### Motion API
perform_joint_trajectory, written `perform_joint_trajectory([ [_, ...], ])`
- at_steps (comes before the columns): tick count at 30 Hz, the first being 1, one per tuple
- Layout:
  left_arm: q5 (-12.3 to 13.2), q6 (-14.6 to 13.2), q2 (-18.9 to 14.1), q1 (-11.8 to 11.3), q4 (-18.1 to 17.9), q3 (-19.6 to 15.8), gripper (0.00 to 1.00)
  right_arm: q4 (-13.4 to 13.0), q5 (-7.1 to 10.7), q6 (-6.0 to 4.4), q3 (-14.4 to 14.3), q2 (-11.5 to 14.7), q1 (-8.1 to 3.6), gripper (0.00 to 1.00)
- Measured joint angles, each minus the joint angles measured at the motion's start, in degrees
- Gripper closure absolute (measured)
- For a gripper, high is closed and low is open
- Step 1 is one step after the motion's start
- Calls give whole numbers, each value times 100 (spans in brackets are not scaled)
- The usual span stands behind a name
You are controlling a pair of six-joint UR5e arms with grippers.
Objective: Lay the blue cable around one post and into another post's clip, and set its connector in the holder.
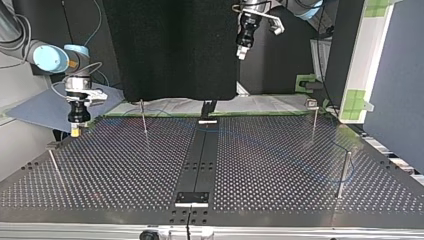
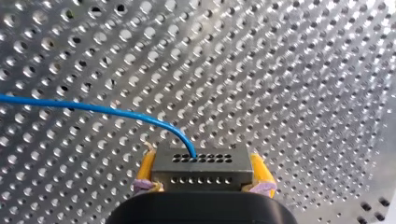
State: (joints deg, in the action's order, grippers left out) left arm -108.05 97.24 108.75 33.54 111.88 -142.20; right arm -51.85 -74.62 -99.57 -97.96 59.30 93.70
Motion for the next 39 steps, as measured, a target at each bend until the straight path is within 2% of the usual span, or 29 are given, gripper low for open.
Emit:
perform_joint_trajectory([
  [4, -15, 0, 0, -2, 69, 28, 0, 84, -71, 10, 0, 55, 0, 100],
  [10, -35, 1, 0, -1, 132, 62, 0, 338, -265, 39, 0, 301, -45, 100],
  [17, -77, -3, 0, 0, 248, 87, 0, 699, -299, 129, 0, 590, -82, 100],
  [24, -112, -3, 0, 2, 296, 89, 0, 1011, -356, 235, 0, 622, -103, 100],
  [32, -114, -2, 0, 1, 308, 91, 0, 1443, -557, 431, 5, 634, -186, 100],
  [39, -114, -2, 0, 0, 348, 114, 0, 1753, -558, 470, 109, 640, -254, 100],
])
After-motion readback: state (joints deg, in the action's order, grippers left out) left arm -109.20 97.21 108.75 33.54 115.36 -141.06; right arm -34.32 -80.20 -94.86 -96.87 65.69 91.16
